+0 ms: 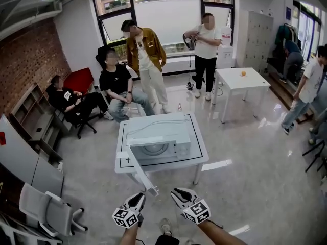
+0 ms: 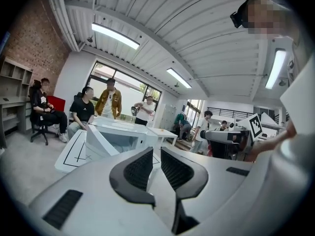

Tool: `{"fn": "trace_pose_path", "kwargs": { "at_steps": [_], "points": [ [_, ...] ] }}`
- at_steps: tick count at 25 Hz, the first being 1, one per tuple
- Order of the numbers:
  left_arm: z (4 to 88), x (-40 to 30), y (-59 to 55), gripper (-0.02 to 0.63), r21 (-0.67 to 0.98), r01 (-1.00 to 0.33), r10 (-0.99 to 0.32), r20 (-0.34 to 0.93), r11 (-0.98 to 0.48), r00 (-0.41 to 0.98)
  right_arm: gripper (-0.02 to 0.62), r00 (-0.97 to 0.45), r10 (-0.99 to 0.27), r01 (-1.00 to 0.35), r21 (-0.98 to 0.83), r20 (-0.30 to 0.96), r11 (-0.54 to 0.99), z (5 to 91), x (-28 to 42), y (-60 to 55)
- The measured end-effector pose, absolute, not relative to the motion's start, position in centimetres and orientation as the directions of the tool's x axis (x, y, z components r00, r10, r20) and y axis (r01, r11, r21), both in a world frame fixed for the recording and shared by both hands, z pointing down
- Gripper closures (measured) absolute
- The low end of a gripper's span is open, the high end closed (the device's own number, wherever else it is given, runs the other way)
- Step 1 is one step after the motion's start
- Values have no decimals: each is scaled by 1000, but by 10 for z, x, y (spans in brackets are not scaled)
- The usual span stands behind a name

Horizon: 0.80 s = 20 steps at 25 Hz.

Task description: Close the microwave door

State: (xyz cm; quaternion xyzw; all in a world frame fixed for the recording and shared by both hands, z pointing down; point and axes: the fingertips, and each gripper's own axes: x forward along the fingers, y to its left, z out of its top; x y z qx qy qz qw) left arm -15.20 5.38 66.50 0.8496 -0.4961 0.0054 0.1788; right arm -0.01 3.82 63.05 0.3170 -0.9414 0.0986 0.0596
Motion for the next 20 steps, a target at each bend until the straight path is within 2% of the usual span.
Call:
{"fn": "trace_pose_path", "kwargs": {
  "at_steps": [7, 20],
  "points": [
    [696, -182, 20, 566, 300, -829, -809, 228, -472, 542, 526, -767, -611, -638, -135, 196, 758, 634, -31, -4],
    [744, -191, -11, 566, 323, -770, -720, 285, -550, 633, 526, -727, -652, -683, -138, 213, 717, 638, -68, -42]
  ]
}}
